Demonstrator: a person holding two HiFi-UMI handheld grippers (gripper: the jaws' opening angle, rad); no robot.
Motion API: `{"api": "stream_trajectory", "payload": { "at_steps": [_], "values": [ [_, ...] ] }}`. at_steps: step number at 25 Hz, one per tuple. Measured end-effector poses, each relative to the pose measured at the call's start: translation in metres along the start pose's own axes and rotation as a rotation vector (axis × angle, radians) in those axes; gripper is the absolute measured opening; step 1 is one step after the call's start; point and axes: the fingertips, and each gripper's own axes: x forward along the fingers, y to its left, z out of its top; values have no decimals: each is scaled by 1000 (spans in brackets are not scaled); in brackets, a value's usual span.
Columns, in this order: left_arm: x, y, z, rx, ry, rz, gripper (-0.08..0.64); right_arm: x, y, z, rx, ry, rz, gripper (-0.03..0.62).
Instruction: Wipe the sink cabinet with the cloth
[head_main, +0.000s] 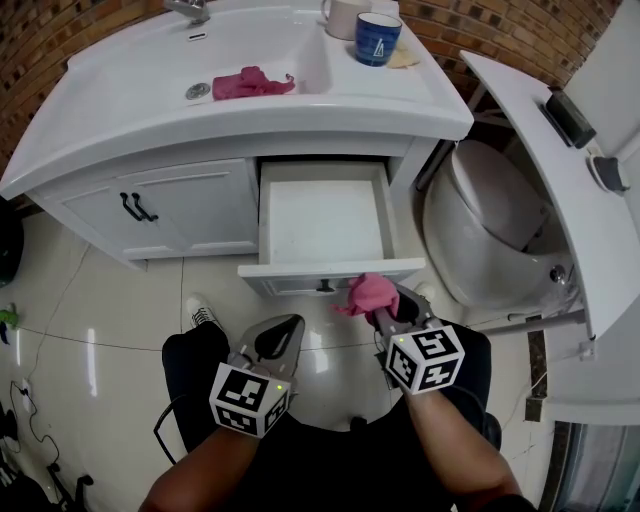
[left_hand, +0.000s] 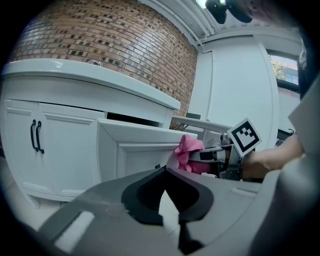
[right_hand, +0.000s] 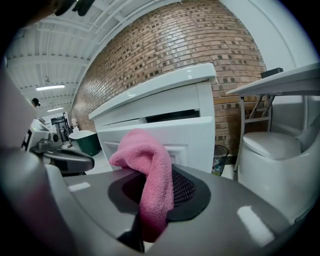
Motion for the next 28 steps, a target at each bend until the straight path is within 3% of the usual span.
{"api": "stream_trajectory", "payload": {
  "at_steps": [14,18,22,28],
  "values": [
    [13,-18,4,5,6,-13,6,-31,-55,-3,10,17,-93,80],
    [-2,-19,23,36,-6,0,6,-48,-33,21,12,20,24,81],
    [-19,-6,64,23,-41,10,6,-67,8,76,-87,-41,147,80],
    [-48,25,127,76,-115,59,6,-67,48,162,-222,-159,245,81]
  ]
}}
